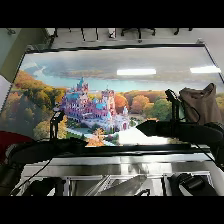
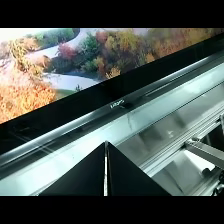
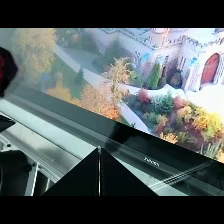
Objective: Fold the shirts.
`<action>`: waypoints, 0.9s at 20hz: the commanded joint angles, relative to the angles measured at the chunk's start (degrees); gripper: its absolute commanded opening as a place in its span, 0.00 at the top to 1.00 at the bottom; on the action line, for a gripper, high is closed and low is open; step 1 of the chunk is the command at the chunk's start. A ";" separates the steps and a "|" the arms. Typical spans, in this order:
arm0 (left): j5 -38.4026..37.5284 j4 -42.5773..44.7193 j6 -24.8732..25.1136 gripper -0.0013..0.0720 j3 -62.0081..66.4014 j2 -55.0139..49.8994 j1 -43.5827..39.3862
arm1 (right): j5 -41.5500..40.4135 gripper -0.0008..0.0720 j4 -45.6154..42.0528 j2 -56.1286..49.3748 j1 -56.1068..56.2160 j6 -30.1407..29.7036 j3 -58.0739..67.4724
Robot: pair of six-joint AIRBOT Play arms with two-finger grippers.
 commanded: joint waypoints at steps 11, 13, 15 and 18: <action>0.33 15.58 -2.27 0.96 0.00 2.56 4.70 | 0.00 0.96 -0.02 0.04 0.07 0.04 0.00; 0.61 18.64 -3.72 0.95 0.00 2.56 9.31 | 0.00 0.96 -0.02 0.04 0.07 0.04 0.00; 1.11 20.87 -3.74 0.23 0.00 2.56 15.96 | 0.00 0.96 -0.02 0.04 0.07 0.04 0.00; 1.16 25.14 -3.69 0.01 0.00 2.56 27.61 | 0.00 0.96 -0.02 0.04 0.07 0.02 0.00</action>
